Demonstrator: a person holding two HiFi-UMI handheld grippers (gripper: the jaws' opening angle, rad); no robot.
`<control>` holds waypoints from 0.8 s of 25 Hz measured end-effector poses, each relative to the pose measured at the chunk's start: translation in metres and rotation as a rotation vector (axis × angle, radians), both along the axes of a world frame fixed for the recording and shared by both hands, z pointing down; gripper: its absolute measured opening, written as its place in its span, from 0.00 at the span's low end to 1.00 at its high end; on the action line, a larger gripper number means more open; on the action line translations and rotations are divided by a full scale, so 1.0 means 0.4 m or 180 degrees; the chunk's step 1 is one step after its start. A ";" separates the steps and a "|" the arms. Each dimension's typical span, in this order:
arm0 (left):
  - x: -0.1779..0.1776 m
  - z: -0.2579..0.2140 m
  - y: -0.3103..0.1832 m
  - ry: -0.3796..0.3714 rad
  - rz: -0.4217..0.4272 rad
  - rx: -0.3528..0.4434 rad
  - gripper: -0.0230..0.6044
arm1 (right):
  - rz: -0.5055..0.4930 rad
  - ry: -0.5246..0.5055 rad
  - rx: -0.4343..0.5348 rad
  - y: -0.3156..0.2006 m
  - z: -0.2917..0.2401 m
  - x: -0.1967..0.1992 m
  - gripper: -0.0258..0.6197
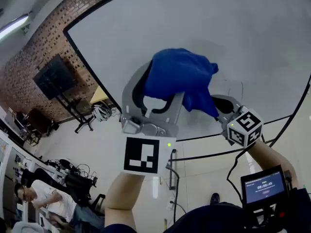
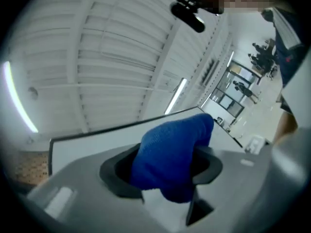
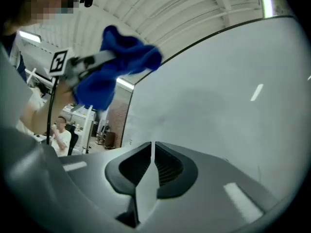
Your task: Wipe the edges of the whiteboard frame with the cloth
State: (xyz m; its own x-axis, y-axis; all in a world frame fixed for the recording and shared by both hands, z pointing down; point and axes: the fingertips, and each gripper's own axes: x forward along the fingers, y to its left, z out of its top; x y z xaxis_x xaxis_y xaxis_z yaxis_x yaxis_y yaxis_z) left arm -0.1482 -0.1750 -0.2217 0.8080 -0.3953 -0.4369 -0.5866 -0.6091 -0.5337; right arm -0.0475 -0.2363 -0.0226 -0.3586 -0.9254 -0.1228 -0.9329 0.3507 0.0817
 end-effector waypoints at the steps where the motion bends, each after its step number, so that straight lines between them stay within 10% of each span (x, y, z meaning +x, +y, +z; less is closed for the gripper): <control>1: -0.025 0.105 0.017 -0.0110 0.0006 -0.0162 0.42 | 0.0184 -0.0017 -0.0032 0.042 0.028 0.021 0.09; 5: -0.105 0.485 0.103 -0.0529 0.0108 -0.1141 0.42 | 0.0743 -0.0094 -0.0157 0.227 0.112 0.017 0.09; 12: -0.169 0.803 0.093 -0.0439 -0.0119 -0.1892 0.42 | 0.0894 -0.0111 -0.0273 0.314 0.204 -0.101 0.09; 20: -0.168 0.873 0.144 -0.0450 -0.0337 -0.2037 0.42 | 0.0797 0.0179 -0.0235 0.391 0.276 -0.160 0.09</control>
